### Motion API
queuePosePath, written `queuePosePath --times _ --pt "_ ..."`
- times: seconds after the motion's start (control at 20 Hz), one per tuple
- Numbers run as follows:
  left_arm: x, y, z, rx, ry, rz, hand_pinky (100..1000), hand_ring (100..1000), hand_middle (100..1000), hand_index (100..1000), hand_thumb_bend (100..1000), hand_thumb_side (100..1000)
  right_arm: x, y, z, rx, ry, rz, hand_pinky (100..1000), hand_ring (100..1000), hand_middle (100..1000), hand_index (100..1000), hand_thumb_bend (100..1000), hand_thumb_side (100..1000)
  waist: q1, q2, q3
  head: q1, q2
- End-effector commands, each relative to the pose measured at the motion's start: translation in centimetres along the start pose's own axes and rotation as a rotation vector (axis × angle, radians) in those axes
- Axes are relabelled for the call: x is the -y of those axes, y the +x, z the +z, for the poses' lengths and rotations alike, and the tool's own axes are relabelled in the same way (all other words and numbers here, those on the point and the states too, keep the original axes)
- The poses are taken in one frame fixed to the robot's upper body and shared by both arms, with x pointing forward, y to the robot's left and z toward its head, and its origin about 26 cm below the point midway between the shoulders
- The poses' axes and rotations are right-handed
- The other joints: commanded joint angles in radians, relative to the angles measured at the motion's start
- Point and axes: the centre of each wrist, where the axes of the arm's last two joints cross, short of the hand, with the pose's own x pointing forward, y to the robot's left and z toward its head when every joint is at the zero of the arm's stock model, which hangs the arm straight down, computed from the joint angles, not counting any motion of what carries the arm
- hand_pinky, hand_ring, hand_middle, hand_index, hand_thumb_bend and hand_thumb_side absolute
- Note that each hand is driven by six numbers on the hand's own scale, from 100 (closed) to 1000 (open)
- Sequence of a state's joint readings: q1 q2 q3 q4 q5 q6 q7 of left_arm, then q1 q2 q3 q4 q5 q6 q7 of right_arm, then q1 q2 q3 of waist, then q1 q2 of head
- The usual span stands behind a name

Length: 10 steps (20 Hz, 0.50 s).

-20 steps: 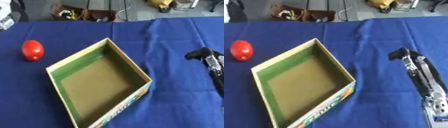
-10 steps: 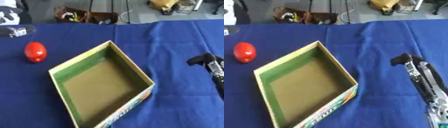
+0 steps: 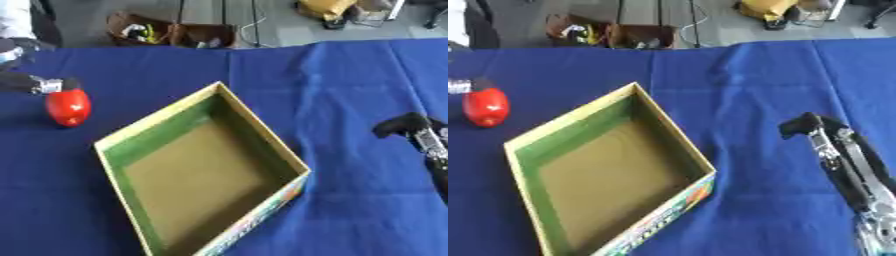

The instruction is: Pick up objects on the table and place them in the box.

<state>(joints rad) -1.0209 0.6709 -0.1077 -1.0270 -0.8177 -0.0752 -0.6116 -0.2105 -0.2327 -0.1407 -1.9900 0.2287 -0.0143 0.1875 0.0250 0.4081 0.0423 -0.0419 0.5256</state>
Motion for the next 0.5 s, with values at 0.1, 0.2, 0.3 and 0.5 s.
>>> queuePosePath --times 0.1,0.2,0.3,0.5 --pt "-1.19 -1.0 0.54 -0.005 -0.006 -0.003 796 887 999 1000 691 852 0.32 0.38 -0.17 0.015 0.009 0.032 860 689 516 640 100 962 -0.002 -0.011 -0.002 0.008 -0.02" --pt "-1.06 -1.15 0.47 -0.004 0.002 0.01 771 871 991 1000 690 847 0.29 0.4 -0.2 0.017 0.011 0.033 860 686 513 636 100 961 -0.005 -0.005 -0.004 0.01 -0.025" --pt "-0.74 -1.37 0.31 -0.01 -0.003 0.026 747 857 980 1000 694 847 0.24 0.42 -0.24 0.019 0.012 0.033 860 685 512 635 100 965 -0.008 0.001 -0.005 0.016 -0.031" --pt "-0.5 -1.71 0.15 -0.02 0.002 0.046 658 799 938 1000 698 830 0.14 0.44 -0.25 0.019 0.018 0.035 860 683 509 631 100 971 -0.01 0.01 -0.009 0.026 -0.043"
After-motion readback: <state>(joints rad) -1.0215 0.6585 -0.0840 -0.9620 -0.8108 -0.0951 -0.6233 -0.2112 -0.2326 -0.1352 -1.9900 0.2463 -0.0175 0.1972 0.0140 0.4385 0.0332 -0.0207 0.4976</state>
